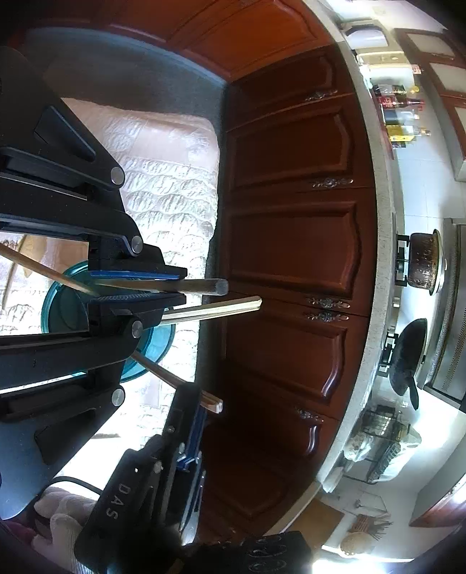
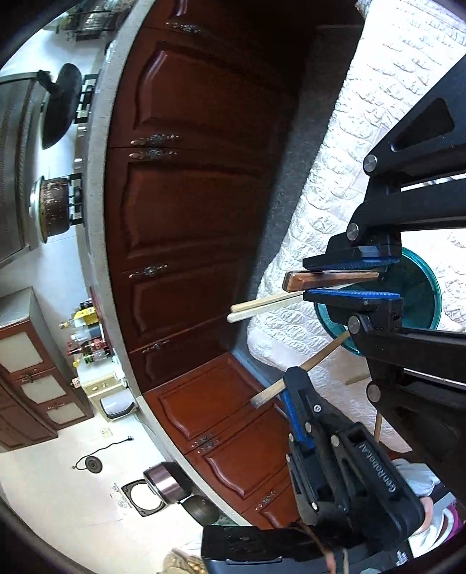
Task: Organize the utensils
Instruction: 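Lift both held utensils and carry them over the holder, then open both tools to drop the utensils into the holder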
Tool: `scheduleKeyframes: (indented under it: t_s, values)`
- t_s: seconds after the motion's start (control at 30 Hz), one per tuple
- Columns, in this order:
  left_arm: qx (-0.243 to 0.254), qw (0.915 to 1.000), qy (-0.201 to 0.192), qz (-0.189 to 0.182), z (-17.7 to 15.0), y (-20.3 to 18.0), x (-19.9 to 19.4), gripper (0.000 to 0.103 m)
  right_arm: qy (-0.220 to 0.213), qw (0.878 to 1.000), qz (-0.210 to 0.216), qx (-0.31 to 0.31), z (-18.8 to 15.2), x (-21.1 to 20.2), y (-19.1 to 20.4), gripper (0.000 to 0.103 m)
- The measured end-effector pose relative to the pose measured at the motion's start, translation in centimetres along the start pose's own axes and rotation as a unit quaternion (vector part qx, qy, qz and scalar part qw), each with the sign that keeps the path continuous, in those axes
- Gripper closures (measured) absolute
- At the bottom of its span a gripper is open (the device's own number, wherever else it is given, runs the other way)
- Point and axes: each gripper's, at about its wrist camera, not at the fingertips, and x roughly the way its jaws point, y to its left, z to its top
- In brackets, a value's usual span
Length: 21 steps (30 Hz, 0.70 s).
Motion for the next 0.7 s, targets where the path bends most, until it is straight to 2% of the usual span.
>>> scheduleKeyframes:
  t_s: [0.13,0.3,0.37,0.4,0.43,0.5,0.7]
  values:
    - [0.0,1.0,0.004,0.001,-0.3,-0.2,0.5,0.097,0.023,1.0,0.0,0.005,-0.7,1.3,-0.4,0.093]
    - [-0.006,0.9999,0.012,-0.004,-0.3,-0.2,0.7,0.097,0.023,0.999,0.018,0.024,-0.9,1.3,-1.1,0.092]
    - [-0.005,0.9999,0.014,-0.005,-0.2,-0.1,0.8,0.095,0.018,0.999,0.02,0.023,-1.0,0.9,-1.1,0.078]
    - [-0.006,0.9999,0.015,-0.005,-0.2,0.0,0.8,0.092,0.013,0.999,0.021,0.023,-1.1,0.6,-1.1,0.068]
    - [-0.009,0.9998,0.015,-0.005,-0.2,0.0,0.8,0.085,0.006,0.999,0.025,0.026,-1.1,0.2,-1.2,0.068]
    - [-0.011,0.9998,0.016,-0.009,-0.2,0.1,0.6,0.078,0.005,0.999,0.028,0.032,-1.3,-0.2,-1.2,0.068]
    - [-0.012,0.9999,0.008,-0.007,-0.4,-0.1,-0.6,0.07,0.0,0.999,0.02,0.038,-2.5,-1.5,-1.3,0.068]
